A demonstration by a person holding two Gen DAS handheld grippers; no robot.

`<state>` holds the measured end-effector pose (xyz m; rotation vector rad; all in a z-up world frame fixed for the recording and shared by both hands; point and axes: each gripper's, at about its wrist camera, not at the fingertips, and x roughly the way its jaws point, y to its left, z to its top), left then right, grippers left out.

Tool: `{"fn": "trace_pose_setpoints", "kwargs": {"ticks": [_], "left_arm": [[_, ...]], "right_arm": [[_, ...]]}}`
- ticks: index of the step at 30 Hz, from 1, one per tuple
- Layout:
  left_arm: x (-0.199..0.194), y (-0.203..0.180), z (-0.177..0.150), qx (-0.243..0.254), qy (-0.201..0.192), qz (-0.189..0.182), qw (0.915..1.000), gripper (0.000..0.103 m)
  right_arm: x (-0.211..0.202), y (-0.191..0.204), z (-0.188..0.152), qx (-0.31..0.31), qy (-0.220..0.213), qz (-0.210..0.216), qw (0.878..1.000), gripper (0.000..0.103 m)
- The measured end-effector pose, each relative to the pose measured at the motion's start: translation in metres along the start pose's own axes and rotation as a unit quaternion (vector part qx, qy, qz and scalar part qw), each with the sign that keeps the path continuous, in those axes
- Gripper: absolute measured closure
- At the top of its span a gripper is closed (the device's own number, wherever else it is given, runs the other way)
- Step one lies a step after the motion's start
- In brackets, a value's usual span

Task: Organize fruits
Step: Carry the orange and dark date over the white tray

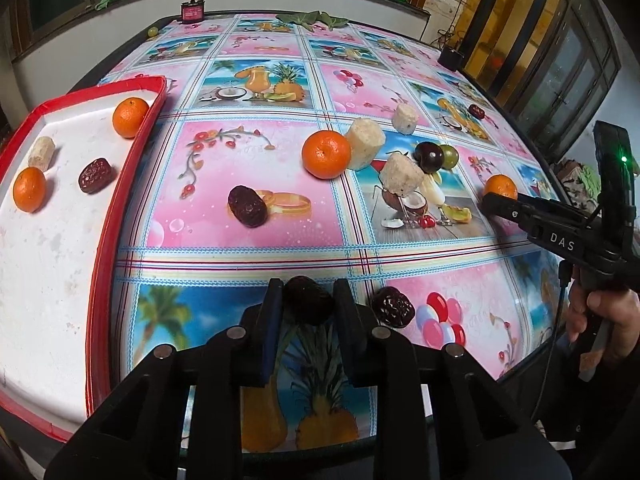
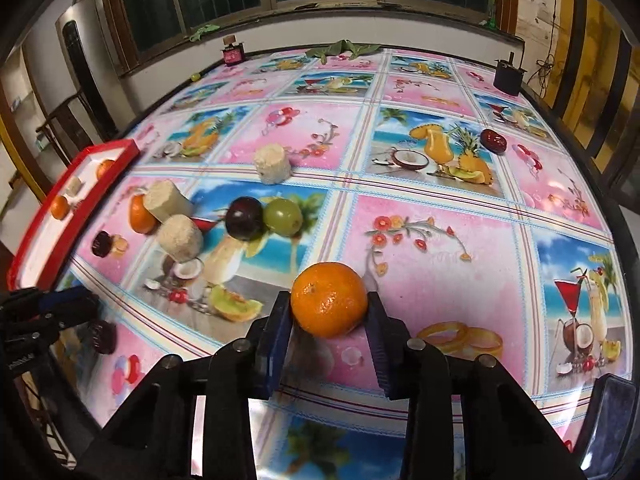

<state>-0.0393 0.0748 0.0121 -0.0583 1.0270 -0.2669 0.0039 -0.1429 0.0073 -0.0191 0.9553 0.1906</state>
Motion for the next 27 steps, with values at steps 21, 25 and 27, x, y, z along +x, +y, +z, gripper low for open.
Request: {"fn": "trace_pose_setpoints", "kwargs": {"ticks": [21, 25, 27], "left_arm": [[-0.028, 0.011, 0.009, 0.002, -0.026, 0.02, 0.9995, 0.08], [-0.034, 0.015, 0.011, 0.001, -0.031, 0.025, 0.9992, 0.08], [-0.036, 0.018, 0.012, -0.001, -0.034, 0.029, 0.999, 0.08]], "right_arm": [[-0.031, 0.063, 0.02, -0.054, -0.042, 0.053, 0.996, 0.066], [-0.032, 0.075, 0.024, -0.066, -0.045, 0.063, 0.995, 0.066], [-0.033, 0.081, 0.025, -0.072, -0.046, 0.067, 0.994, 0.066]]}}
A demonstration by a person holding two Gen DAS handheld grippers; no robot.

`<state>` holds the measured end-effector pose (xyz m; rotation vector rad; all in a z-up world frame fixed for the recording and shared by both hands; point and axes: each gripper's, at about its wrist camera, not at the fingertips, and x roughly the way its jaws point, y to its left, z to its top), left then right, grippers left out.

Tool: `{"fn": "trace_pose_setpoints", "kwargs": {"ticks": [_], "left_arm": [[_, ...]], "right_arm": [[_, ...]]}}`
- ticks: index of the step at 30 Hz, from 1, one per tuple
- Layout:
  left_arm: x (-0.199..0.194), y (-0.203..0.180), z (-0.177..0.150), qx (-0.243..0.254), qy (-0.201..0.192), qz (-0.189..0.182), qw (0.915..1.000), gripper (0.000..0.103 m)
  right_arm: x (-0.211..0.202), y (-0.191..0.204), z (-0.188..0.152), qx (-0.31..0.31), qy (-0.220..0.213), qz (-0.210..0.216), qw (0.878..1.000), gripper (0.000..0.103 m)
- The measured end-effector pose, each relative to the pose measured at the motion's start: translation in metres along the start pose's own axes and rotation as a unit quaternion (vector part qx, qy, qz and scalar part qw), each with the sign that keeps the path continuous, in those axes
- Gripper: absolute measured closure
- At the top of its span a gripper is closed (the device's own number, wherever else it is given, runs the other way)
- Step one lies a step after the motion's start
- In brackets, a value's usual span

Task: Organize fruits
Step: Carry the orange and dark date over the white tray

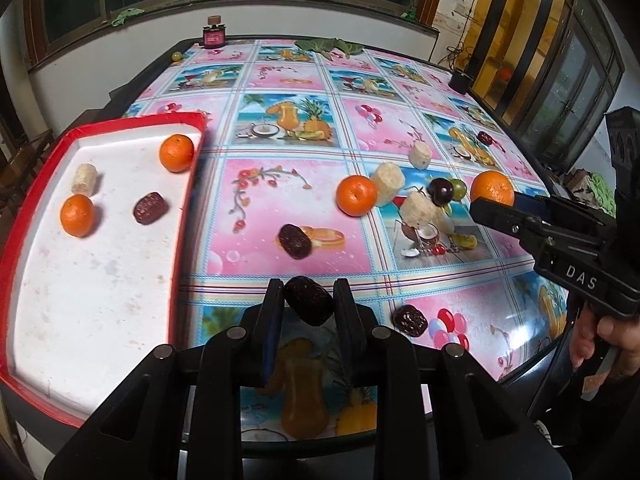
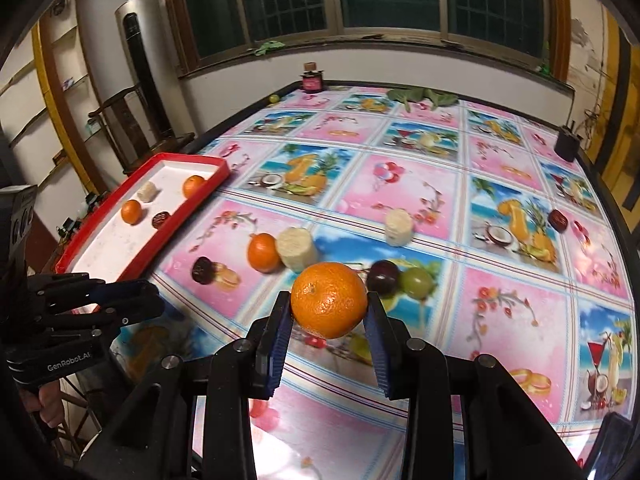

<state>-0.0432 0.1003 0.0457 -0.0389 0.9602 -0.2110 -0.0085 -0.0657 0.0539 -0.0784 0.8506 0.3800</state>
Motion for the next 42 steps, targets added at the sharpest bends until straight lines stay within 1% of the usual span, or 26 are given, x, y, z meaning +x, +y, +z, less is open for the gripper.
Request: {"fn": "trace_pose_setpoints", "kwargs": {"ticks": [6, 15, 17, 20, 24, 26, 30, 33, 37, 42], "left_arm": [[-0.01, 0.02, 0.003, -0.014, -0.01, 0.019, 0.9997, 0.08], [-0.026, 0.068, 0.005, -0.047, -0.027, 0.059, 0.9968, 0.08], [-0.026, 0.08, 0.003, -0.055, -0.027, 0.066, 0.9959, 0.08], [-0.027, 0.1, 0.001, -0.074, -0.028, 0.073, 0.9942, 0.08], [-0.028, 0.127, -0.001, -0.1, -0.03, 0.077, 0.9916, 0.08], [-0.027, 0.137, -0.001, -0.11, -0.031, 0.078, 0.9904, 0.08], [-0.021, 0.149, 0.001, -0.123, -0.033, 0.076, 0.989, 0.08], [-0.011, 0.155, 0.004, -0.13, -0.028, 0.076, 0.9882, 0.08], [0.001, 0.16, 0.004, -0.137, -0.02, 0.073, 0.9877, 0.08], [0.007, 0.164, 0.001, -0.142, -0.014, 0.068, 0.9874, 0.08]], "right_arm": [[0.0, 0.016, 0.006, -0.018, 0.001, 0.009, 1.0, 0.066], [0.005, 0.05, 0.02, -0.051, 0.003, 0.036, 0.998, 0.067], [0.007, 0.059, 0.024, -0.058, 0.006, 0.048, 0.997, 0.067], [0.012, 0.077, 0.033, -0.07, 0.01, 0.08, 0.994, 0.067], [0.019, 0.104, 0.048, -0.092, 0.012, 0.13, 0.987, 0.067], [0.026, 0.115, 0.058, -0.102, 0.015, 0.148, 0.984, 0.067], [0.055, 0.14, 0.083, -0.103, 0.037, 0.197, 0.974, 0.067], [0.082, 0.161, 0.099, -0.108, 0.053, 0.218, 0.968, 0.067], [0.121, 0.182, 0.112, -0.115, 0.068, 0.216, 0.967, 0.067], [0.153, 0.197, 0.121, -0.122, 0.081, 0.209, 0.967, 0.067]]}}
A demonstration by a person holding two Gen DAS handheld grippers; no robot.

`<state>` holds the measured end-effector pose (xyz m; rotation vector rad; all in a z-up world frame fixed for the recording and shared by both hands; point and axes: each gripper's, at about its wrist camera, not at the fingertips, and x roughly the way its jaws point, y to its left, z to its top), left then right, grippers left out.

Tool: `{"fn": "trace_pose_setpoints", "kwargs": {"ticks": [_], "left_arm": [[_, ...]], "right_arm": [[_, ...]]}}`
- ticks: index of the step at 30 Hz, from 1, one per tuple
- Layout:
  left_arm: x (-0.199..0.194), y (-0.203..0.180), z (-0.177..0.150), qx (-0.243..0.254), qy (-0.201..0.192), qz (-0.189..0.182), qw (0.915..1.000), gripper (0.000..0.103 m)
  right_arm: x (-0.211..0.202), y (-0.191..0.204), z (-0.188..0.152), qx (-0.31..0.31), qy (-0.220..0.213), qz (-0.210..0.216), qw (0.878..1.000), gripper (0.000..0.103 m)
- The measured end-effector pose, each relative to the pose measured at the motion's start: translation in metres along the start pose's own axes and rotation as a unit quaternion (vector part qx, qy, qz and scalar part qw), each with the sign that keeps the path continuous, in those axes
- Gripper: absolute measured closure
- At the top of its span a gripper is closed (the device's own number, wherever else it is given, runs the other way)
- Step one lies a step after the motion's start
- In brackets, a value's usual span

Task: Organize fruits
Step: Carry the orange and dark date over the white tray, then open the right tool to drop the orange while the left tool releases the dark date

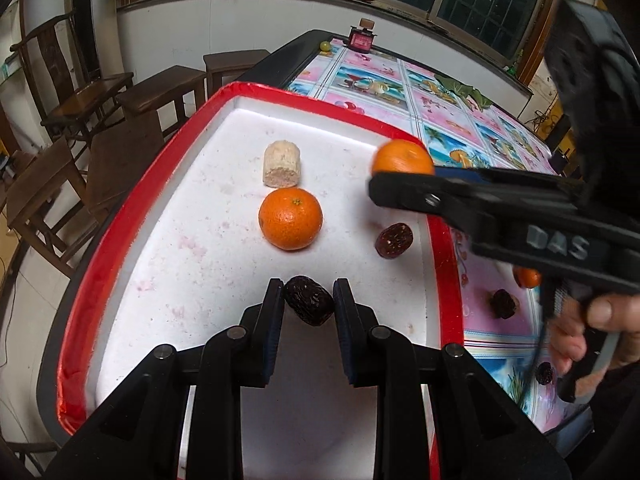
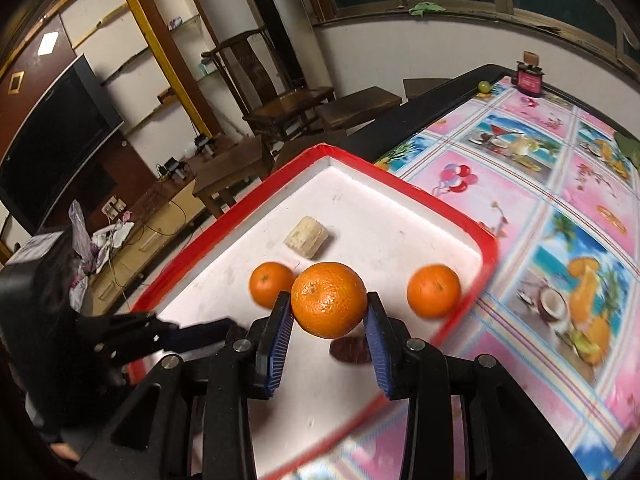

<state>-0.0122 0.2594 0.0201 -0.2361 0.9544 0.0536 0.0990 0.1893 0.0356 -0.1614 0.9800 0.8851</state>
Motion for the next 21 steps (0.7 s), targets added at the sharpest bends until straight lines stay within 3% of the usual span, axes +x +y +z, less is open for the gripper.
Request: {"fn": "trace_pose_setpoints", "kwargs": {"ticks": [10, 21], "left_arm": [[0.001, 0.003, -0.004, 0.0, -0.001, -0.003, 1.0, 0.08], [0.001, 0.0, -0.004, 0.003, -0.003, -0.002, 1.0, 0.08]], "right_arm": [[0.038, -0.004, 0.004, -0.01, 0.02, -0.026, 0.999, 0.067], [0.045, -0.009, -0.001, -0.012, 0.024, -0.037, 0.999, 0.065]]}}
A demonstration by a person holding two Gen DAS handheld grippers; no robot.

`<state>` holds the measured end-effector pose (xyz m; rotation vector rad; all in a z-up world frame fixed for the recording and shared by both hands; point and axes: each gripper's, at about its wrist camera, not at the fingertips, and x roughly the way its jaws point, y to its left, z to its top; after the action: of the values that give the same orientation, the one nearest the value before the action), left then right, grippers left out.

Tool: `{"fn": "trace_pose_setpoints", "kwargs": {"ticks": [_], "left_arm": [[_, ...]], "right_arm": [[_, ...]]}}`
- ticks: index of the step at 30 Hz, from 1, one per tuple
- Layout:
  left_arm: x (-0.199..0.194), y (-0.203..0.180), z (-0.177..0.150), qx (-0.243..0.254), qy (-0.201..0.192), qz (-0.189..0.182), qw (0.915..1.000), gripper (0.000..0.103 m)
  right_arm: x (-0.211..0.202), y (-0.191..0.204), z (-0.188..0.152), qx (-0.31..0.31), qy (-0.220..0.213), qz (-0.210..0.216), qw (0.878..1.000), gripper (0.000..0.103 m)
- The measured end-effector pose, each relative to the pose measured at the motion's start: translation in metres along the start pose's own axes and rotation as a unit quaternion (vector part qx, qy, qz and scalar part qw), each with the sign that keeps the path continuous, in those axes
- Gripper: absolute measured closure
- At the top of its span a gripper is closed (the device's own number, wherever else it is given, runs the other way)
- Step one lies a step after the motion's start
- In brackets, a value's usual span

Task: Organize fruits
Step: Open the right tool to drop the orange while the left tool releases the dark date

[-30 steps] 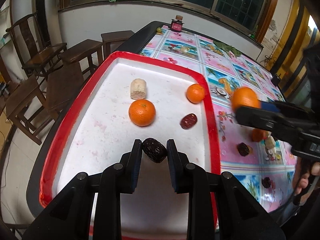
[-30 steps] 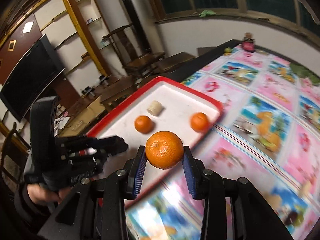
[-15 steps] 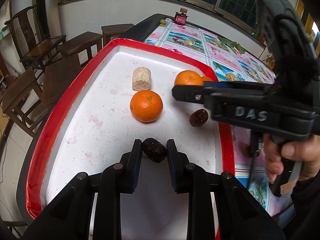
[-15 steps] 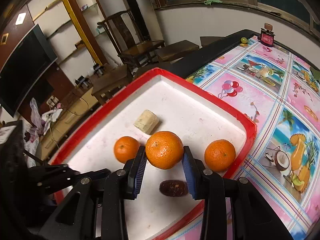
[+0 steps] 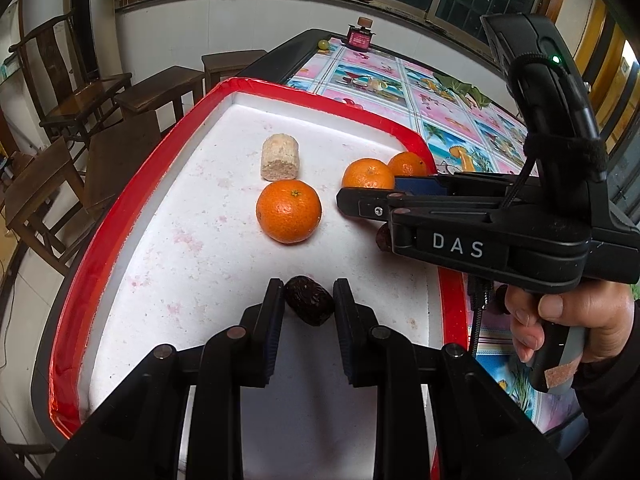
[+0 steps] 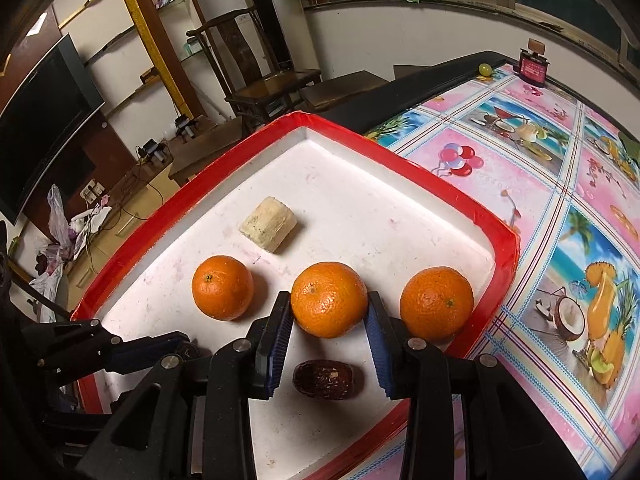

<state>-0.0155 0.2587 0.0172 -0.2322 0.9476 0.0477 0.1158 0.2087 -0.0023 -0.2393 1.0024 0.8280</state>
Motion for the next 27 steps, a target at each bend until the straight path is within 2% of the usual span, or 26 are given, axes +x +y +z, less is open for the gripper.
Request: {"fn": "trace_pose_setpoints", "kwargs": {"ticks": [3, 4, 6, 14, 17, 18, 19, 20, 22, 27], "left_arm": [[-0.001, 0.0, 0.0, -0.001, -0.001, 0.0, 1.0, 0.08], [-0.001, 0.0, -0.001, -0.003, -0.001, -0.002, 1.0, 0.08], [-0.002, 0.001, -0.001, -0.007, -0.002, -0.005, 1.0, 0.08], [-0.003, -0.006, -0.006, 0.001, 0.0, -0.006, 1.0, 0.08], [-0.004, -0.008, -0.008, 0.001, -0.002, 0.0, 1.0, 0.08], [-0.004, -0.009, -0.008, 0.001, -0.001, 0.001, 1.0, 0.077], [-0.005, -0.01, -0.009, 0.0, -0.003, 0.001, 1.0, 0.064], [-0.005, -0.011, -0.009, -0.001, -0.005, 0.004, 1.0, 0.045], [-0.009, -0.014, -0.012, 0.0, -0.015, 0.012, 0.9998, 0.033], [-0.01, -0.023, -0.017, 0.011, -0.013, 0.018, 0.9997, 0.033]], "right_arm": [[-0.001, 0.0, -0.001, 0.005, 0.0, 0.0, 1.0, 0.064], [-0.002, -0.001, -0.001, 0.008, 0.0, 0.002, 1.0, 0.061], [-0.007, 0.0, -0.003, 0.011, -0.006, 0.004, 1.0, 0.045], [-0.054, 0.0, -0.023, 0.018, -0.045, 0.016, 0.999, 0.045], [-0.078, -0.001, -0.038, 0.018, -0.06, 0.013, 0.998, 0.041], [-0.084, -0.001, -0.042, 0.019, -0.063, 0.015, 0.998, 0.039], [-0.094, -0.002, -0.048, 0.02, -0.067, 0.017, 0.997, 0.038], [-0.1, -0.002, -0.053, 0.021, -0.07, 0.018, 0.997, 0.035], [-0.115, -0.004, -0.064, 0.026, -0.079, 0.02, 0.996, 0.029], [-0.143, -0.006, -0.09, 0.038, -0.094, 0.02, 0.995, 0.024]]}}
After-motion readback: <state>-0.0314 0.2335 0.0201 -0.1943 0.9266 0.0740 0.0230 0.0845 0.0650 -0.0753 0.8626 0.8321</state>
